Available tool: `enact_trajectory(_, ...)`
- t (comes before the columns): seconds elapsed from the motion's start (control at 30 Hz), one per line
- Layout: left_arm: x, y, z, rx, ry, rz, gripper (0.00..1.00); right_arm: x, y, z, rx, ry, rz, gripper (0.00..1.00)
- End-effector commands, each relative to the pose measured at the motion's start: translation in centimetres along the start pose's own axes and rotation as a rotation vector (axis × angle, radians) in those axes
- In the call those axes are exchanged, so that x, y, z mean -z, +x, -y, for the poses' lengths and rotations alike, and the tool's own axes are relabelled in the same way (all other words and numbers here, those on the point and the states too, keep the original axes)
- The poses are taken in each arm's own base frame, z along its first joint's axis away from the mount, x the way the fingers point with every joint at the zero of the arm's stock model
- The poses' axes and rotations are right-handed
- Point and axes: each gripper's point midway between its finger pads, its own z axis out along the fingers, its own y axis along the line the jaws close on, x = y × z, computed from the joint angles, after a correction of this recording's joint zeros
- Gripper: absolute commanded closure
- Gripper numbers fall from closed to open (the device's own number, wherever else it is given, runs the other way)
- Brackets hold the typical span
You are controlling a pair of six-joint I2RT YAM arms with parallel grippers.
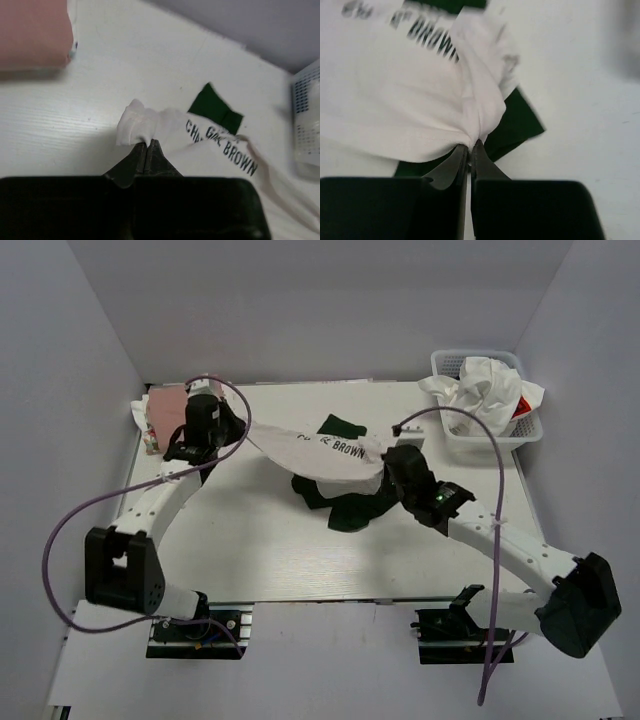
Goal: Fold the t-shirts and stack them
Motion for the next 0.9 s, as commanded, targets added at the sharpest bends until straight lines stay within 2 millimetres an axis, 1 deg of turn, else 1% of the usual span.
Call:
enact_trajectory(0.0, 5.1, -7.0, 2.4, -0.015, 0.031, 0.199, 1.0, 3.6, -8.8, 4.5, -0.102, 0.264, 0.264, 1.0)
enact_trajectory(0.03, 6.5, -9.0, 3.0, -0.02, 0.034, 0.255, 1.0, 5.0, -11.2, 5.7, -0.116, 0.333, 0.328, 1.0)
enact_trajectory(0.07, 7.7, -10.3, 3.3, -0.014, 0.038, 0.288, 1.0, 6.5, -13.6, 6.0, -0.136, 0.345, 0.38, 1.0)
enact_trajectory(0.1, 9.8, -11.9, 3.5, -0.015, 0.032, 0.34, 1.0, 8.2, -15.7, 6.7, -0.152, 0.382, 0.434, 1.0)
enact_trajectory(0.13, 11.6, -13.8, 4.3, -0.015, 0.049, 0.39, 1.0, 9.3, -17.1, 6.9, -0.169, 0.388, 0.469, 1.0)
enact_trajectory(0.17, 13.0, -15.0, 4.8, -0.008, 0.062, 0.43, 1.0, 10.5, -18.2, 7.2, -0.173, 0.393, 0.501, 1.0)
enact_trajectory(0.2, 15.4, -16.3, 5.2, -0.006, 0.076, 0.482, 1.0, 12.7, -20.8, 7.4, -0.189, 0.373, 0.561, 1.0)
enact_trajectory(0.23, 17.4, -18.0, 6.1, 0.003, 0.107, 0.534, 1.0, 14.0, -22.3, 7.0, -0.206, 0.339, 0.603, 1.0)
enact_trajectory(0.27, 18.8, -18.7, 6.6, -0.006, 0.126, 0.552, 1.0, 15.4, -23.2, 7.2, -0.189, 0.321, 0.629, 1.0)
enact_trajectory(0.3, 20.2, -19.4, 7.4, -0.008, 0.161, 0.568, 1.0, 18.2, -25.8, 6.4, -0.187, 0.23, 0.695, 1.0)
enact_trajectory(0.33, 23.1, -20.9, 8.4, -0.016, 0.199, 0.608, 1.0, 19.4, -26.8, 6.1, -0.186, 0.19, 0.723, 1.0)
enact_trajectory(0.37, 25.6, -22.1, 9.6, -0.031, 0.246, 0.635, 1.0, 22.8, -29.0, 6.0, -0.175, 0.124, 0.795, 1.0)
enact_trajectory(0.4, 26.1, -22.0, 9.9, -0.037, 0.267, 0.635, 1.0, 23.0, -29.2, 5.1, -0.139, 0.072, 0.799, 1.0)
enact_trajectory(0.43, 28.8, -23.3, 10.9, -0.046, 0.309, 0.681, 1.0, 26.1, -30.9, 5.1, -0.147, 0.022, 0.852, 1.0)
enact_trajectory(0.47, 31.0, -23.8, 11.3, -0.046, 0.338, 0.713, 1.0, 27.3, -31.5, 5.1, -0.13, -0.003, 0.872, 1.0)
enact_trajectory(0.5, 33.6, -25.0, 12.2, -0.06, 0.381, 0.756, 1.0, 28.4, -32.1, 4.1, -0.097, -0.067, 0.891, 1.0)
enact_trajectory(0.53, 35.6, -25.5, 12.6, -0.061, 0.407, 0.783, 1.0, 32.1, -33.4, 4.8, -0.118, -0.104, 0.947, 1.0)
enact_trajectory(0.57, 36.8, -25.6, 12.8, -0.074, 0.416, 0.786, 1.0, 32.9, -33.9, 4.8, -0.084, -0.111, 0.962, 1.0)
enact_trajectory(0.6, 40.2, -26.7, 13.6, -0.086, 0.465, 0.837, 1.0, 34.2, -34.3, 4.4, -0.069, -0.153, 0.985, 1.0)
enact_trajectory(0.63, 41.7, -26.8, 14.0, -0.093, 0.489, 0.851, 1.0, 37.0, -35.1, 5.1, -0.077, -0.176, 1.036, 1.0)
enact_trajectory(0.67, 42.9, -26.9, 14.2, -0.097, 0.505, 0.859, 1.0, 38.2, -35.2, 5.2, -0.063, -0.193, 1.056, 1.0)
enact_trajectory(0.7, 45.5, -27.4, 15.0, -0.122, 0.553, 0.894, 1.0, 40.0, -35.5, 5.1, -0.052, -0.236, 1.093, 1.0)
enact_trajectory(0.77, 46.8, -28.0, 15.1, -0.122, 0.552, 0.913, 1.0, 42.6, -35.7, 5.6, -0.053, -0.266, 1.143, 1.0)
enact_trajectory(0.8, 49.2, -28.3, 15.7, -0.133, 0.593, 0.949, 1.0, 43.6, -35.7, 5.4, -0.04, -0.302, 1.166, 1.0)
enact_trajectory(0.87, 50.1, -28.9, 16.0, -0.133, 0.603, 0.968, 1.0, 45.0, -35.7, 5.7, -0.035, -0.315, 1.201, 1.0)
